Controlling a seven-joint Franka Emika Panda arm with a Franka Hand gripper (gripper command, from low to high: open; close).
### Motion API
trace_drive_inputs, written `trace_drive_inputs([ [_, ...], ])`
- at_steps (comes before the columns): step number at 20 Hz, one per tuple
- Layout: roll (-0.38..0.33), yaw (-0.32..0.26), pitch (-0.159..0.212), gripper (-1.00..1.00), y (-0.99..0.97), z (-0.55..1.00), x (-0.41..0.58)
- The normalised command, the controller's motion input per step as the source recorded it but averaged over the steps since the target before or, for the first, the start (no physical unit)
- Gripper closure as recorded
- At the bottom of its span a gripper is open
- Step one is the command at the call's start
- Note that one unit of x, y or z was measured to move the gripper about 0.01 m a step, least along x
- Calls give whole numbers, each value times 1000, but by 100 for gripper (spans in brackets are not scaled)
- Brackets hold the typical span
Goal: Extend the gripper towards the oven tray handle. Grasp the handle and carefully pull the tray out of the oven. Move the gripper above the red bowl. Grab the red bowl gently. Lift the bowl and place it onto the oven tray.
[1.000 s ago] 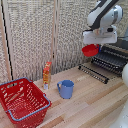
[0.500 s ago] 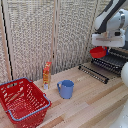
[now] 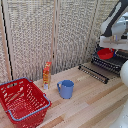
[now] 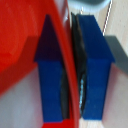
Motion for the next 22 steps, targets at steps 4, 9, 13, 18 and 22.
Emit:
trace_drive_inputs([
  [4,44,-2,-48,100,-604,0,99],
  [9,23,3,-68,-100,-284,58,12],
  [13,0,-3,-120,-100,-6,186,-89],
  [18,0,-49,-110,-100,0,271,-3],
  [22,0,-100,-87,-100,-2,290,0],
])
